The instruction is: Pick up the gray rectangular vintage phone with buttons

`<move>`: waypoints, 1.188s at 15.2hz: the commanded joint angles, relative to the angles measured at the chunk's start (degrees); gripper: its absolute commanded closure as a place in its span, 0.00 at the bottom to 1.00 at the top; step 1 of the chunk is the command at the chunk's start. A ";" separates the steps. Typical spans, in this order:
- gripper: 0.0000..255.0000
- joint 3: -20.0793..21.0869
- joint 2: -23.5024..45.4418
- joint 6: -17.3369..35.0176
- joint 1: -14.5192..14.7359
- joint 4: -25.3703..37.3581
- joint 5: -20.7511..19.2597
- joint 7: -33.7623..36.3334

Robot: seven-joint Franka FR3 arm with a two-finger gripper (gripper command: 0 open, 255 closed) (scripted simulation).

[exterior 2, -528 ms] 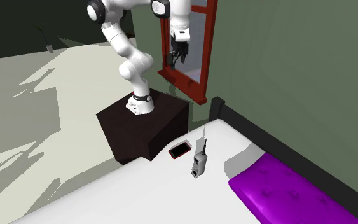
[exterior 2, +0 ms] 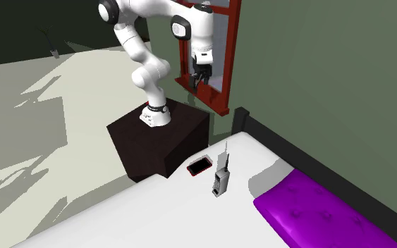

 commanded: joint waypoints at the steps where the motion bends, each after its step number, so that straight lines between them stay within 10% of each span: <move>1: 0.00 -0.33 2.20 5.59 -0.62 -1.92 -0.84 -0.30; 18: 0.00 -3.28 34.90 51.00 -5.96 -3.25 -7.35 0.51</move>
